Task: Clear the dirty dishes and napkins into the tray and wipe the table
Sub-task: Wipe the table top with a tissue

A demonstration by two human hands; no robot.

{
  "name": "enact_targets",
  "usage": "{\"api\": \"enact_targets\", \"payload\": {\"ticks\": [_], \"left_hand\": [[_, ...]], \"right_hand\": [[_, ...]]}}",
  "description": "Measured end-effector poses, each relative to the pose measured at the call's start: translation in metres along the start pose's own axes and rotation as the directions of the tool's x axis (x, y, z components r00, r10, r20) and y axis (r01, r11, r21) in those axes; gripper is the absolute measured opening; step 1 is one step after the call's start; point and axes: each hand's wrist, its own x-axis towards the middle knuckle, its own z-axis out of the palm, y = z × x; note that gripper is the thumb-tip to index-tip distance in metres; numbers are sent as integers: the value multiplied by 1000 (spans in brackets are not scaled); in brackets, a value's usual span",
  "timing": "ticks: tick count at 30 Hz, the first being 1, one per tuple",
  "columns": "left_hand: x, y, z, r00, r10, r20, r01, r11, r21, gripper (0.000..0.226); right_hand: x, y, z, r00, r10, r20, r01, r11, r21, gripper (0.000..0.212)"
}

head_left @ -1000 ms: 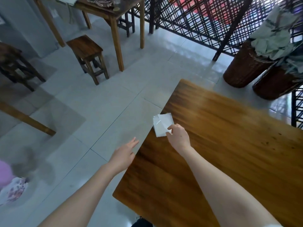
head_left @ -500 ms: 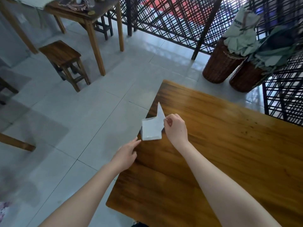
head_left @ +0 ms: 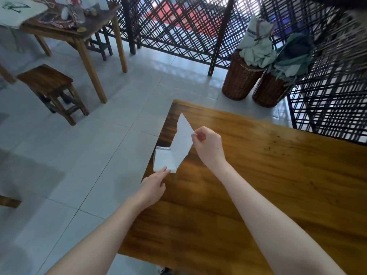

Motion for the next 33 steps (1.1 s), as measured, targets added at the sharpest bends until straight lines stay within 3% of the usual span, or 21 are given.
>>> {"api": "enact_targets", "payload": {"ticks": [14, 33], "left_hand": [[11, 68, 54, 989, 118, 84, -123, 991, 53, 60], [2, 168, 162, 964, 169, 204, -204, 965, 167, 57]], "right_hand": [[-61, 87, -90, 932, 339, -124, -332, 940, 73, 6], [-173, 251, -199, 790, 583, -189, -588, 808, 37, 11]]}}
